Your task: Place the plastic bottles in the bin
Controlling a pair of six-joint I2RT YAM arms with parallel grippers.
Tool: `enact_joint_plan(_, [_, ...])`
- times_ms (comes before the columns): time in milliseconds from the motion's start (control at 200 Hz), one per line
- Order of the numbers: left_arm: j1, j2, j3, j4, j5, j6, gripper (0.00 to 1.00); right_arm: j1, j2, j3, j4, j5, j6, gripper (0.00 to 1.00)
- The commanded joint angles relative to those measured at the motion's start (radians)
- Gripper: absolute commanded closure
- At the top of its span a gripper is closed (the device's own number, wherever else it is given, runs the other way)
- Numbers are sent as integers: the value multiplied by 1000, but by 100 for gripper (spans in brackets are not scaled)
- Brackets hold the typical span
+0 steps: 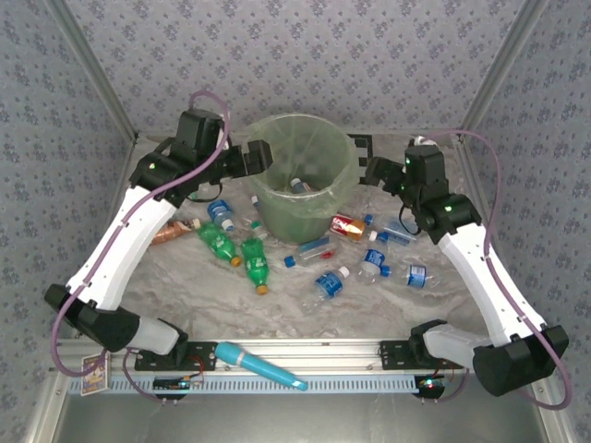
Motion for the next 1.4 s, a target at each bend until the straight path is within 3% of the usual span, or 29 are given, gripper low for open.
enact_joint_plan(0, [19,-49,-70,22,-20,-8,0,-73,-35,-57,-185,1,179,1])
enact_joint_plan(290, [47,-125,-196,65,-27,-20,0,-221,-97,-211,-389,-105,405,1])
enact_joint_plan(605, [67,-198,-324,138,-27,-39,0,-320,-100,-346,-469,-273,494,0])
enact_joint_plan(795, [82,-250,-396,148,-34,-67,0,-394,-98,-448,-388,-375,553,7])
enact_joint_plan(1394, [98,-267,-370,85,-51,-60,0,-444,110,-576,-125,-421,560,15])
